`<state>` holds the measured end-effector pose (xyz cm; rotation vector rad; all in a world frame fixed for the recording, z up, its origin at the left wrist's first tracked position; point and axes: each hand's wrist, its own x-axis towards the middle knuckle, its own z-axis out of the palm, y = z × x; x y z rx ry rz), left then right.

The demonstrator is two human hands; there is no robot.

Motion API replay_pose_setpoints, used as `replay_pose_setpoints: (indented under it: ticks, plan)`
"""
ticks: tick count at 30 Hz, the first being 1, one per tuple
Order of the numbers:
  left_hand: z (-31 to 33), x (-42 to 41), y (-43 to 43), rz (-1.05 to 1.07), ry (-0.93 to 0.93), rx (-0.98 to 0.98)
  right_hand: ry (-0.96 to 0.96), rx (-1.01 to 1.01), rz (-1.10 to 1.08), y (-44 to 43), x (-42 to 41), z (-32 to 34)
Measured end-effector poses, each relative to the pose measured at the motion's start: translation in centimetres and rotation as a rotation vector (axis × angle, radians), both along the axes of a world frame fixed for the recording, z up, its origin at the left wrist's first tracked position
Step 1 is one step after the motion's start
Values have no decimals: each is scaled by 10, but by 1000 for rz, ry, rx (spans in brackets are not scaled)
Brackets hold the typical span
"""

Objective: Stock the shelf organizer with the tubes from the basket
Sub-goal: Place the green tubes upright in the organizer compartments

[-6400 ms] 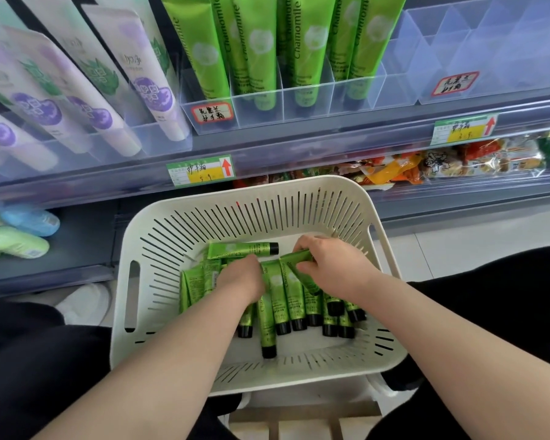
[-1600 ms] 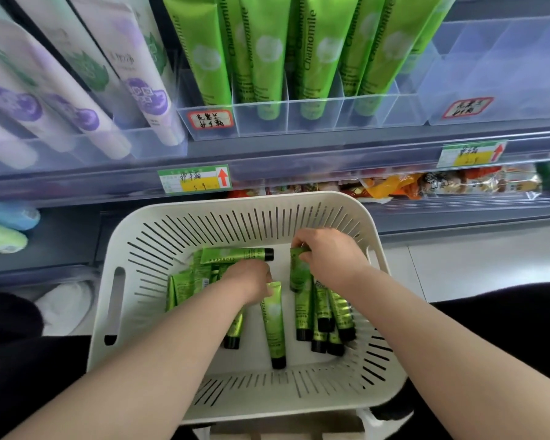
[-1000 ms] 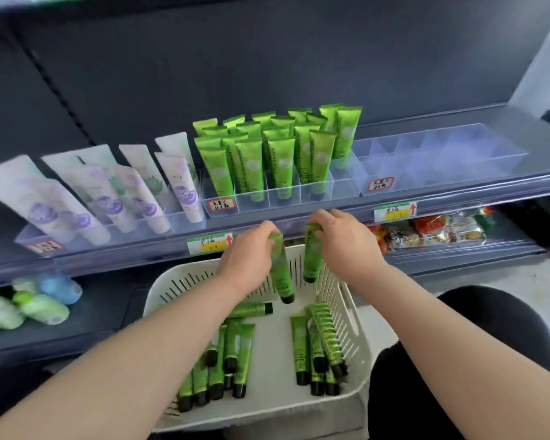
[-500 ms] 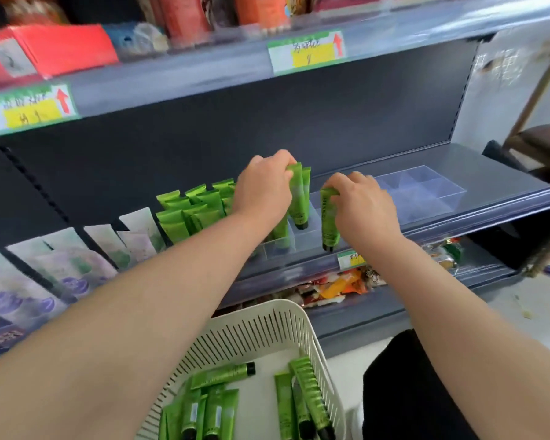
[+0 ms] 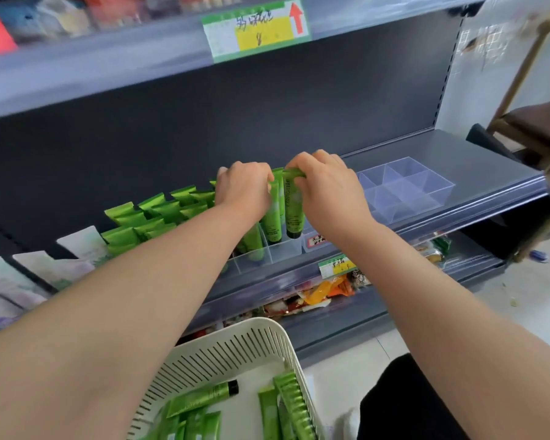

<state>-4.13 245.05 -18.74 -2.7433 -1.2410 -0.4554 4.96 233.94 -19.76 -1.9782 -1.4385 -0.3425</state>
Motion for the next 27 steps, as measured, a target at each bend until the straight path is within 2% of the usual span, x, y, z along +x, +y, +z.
replay_pose_setpoints:
  ticks: [7,15,21,27]
  plan:
    - [1,-22,-5,-76,-191,34,-7,-76,-11,25,-5,-13]
    - [0,-57,-14,-109,-271,56,-23,-226,-37,43,-12,-40]
    - [-17,-96,-25,-139,-446,64,-38,-232,-142,40,-22,-40]
    - [-40,-134,-31,-125,-407,86,-98,-90,-92,18,-59,-48]
